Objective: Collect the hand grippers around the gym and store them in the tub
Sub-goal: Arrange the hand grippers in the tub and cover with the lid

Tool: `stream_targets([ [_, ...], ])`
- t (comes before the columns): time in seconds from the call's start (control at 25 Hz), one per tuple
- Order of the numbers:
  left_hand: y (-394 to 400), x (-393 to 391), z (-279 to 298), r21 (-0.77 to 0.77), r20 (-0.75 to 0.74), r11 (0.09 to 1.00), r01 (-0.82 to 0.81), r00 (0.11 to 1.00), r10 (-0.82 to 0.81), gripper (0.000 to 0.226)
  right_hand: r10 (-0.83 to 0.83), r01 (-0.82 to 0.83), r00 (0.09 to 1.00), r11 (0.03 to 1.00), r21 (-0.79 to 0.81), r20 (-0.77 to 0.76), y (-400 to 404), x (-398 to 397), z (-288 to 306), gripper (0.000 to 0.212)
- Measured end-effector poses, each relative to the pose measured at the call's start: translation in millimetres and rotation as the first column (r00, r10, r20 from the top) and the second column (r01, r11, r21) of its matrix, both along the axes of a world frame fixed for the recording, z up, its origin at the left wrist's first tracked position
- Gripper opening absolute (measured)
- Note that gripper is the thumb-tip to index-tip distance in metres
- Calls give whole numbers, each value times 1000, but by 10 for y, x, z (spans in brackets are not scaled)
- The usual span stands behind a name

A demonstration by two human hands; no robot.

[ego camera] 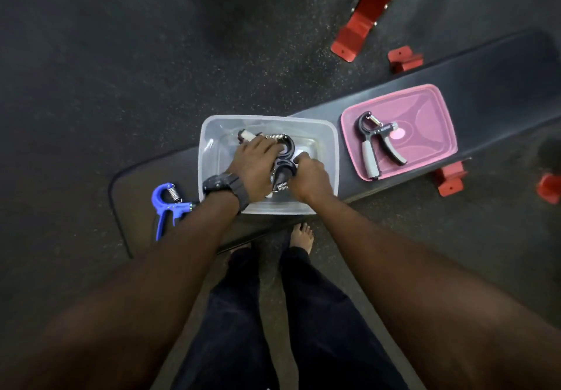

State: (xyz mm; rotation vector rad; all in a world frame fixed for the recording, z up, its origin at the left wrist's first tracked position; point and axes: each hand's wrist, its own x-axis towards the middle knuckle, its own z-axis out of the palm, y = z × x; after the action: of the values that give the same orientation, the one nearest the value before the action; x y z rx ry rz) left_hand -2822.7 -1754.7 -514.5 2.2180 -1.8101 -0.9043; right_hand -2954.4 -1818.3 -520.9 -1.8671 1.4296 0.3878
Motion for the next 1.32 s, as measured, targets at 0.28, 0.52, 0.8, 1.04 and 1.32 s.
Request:
stream_targets([
  [0.28, -99, 48, -201, 191, 218, 945, 266, 927, -305, 85, -103, 100, 993, 994, 51, 53, -45, 43, 5, 32],
  [0.52, 44, 116, -22, 28, 289, 1000, 4, 957, -12, 95, -210, 193, 939, 977, 86, 272, -252, 184, 219, 33],
  [0.8, 185, 36, -17, 62, 216, 977, -206, 958, 188, 92, -205, 166, 900, 977, 131, 384, -215, 351, 228, 27],
  [1.04, 154, 51, 44, 56, 137, 835, -547, 833, 536, 102, -362, 360, 929, 932, 38, 77, -173, 195, -61, 13],
  [1.32, 190, 107, -7, 82, 18, 779, -621, 783, 622, 115, -156, 157, 987, 986, 58, -22, 100, 306, -250, 41],
])
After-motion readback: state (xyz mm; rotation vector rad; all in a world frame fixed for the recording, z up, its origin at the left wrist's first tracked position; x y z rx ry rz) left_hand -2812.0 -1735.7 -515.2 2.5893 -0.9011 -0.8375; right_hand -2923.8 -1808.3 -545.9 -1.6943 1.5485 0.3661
